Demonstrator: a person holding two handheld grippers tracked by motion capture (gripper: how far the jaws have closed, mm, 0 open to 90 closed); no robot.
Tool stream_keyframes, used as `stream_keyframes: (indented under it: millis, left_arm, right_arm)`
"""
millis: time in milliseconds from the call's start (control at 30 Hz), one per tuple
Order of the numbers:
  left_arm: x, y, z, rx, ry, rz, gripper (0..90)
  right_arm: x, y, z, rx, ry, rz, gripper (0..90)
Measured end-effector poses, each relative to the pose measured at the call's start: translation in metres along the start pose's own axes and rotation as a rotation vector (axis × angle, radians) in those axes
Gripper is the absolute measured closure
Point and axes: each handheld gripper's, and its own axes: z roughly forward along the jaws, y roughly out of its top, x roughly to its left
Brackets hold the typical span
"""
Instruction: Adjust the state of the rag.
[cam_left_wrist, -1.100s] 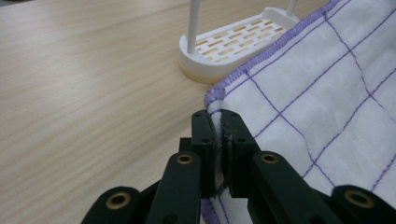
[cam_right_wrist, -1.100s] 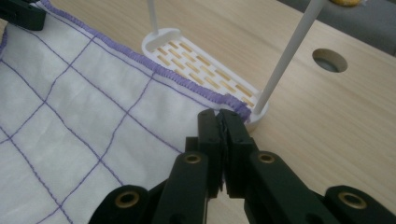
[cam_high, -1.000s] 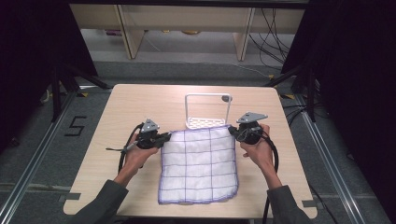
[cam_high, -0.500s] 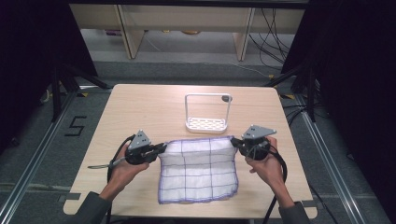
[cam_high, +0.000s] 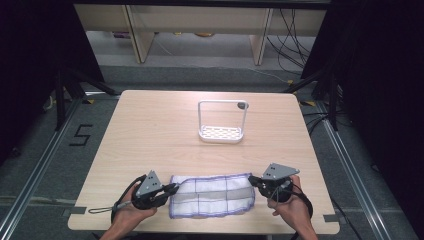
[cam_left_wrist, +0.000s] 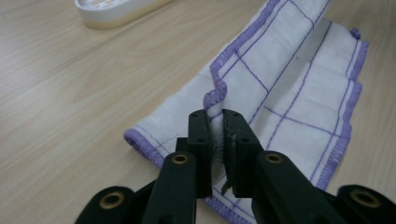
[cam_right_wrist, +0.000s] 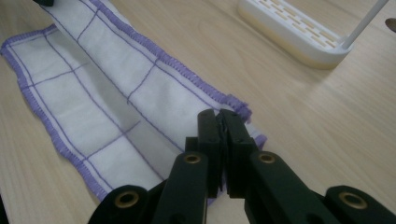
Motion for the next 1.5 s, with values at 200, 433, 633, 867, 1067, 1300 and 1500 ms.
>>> stream_keyframes:
  millis: [200, 433, 633, 867, 1067, 1300, 1500]
  left_arm:
    - [-0.007, -0.015, -0.003, 0.033, -0.024, -0.018, 77.4]
    - [-0.015, -0.018, -0.016, 0.029, -0.055, -0.022, 60.4]
    - [-0.011, -0.011, -0.028, -0.058, -0.068, -0.096, 49.4]
    - [0.005, 0.005, -0.012, -0.029, 0.027, -0.131, 44.5]
    - [0.027, 0.016, 0.014, 0.007, 0.086, -0.184, 39.8]
    - [0.044, 0.014, 0.028, 0.07, 0.099, -0.218, 36.8]
    - [0.045, 0.008, 0.034, 0.101, 0.108, -0.19, 36.4]
  right_arm:
    - [0.007, -0.017, 0.001, 0.027, 0.028, 0.015, 87.2]
    - [0.018, -0.034, -0.01, 0.024, 0.049, 0.09, 72.5]
    - [0.014, -0.036, -0.026, -0.035, 0.031, 0.14, 60.9]
    - [0.007, -0.022, -0.018, -0.03, -0.045, 0.141, 51.0]
    - [-0.01, -0.011, 0.011, 0.041, -0.051, 0.153, 48.1]
    - [-0.027, -0.002, 0.04, 0.123, -0.037, 0.194, 47.4]
    - [-0.026, 0.002, 0.053, 0.142, -0.032, 0.176, 47.5]
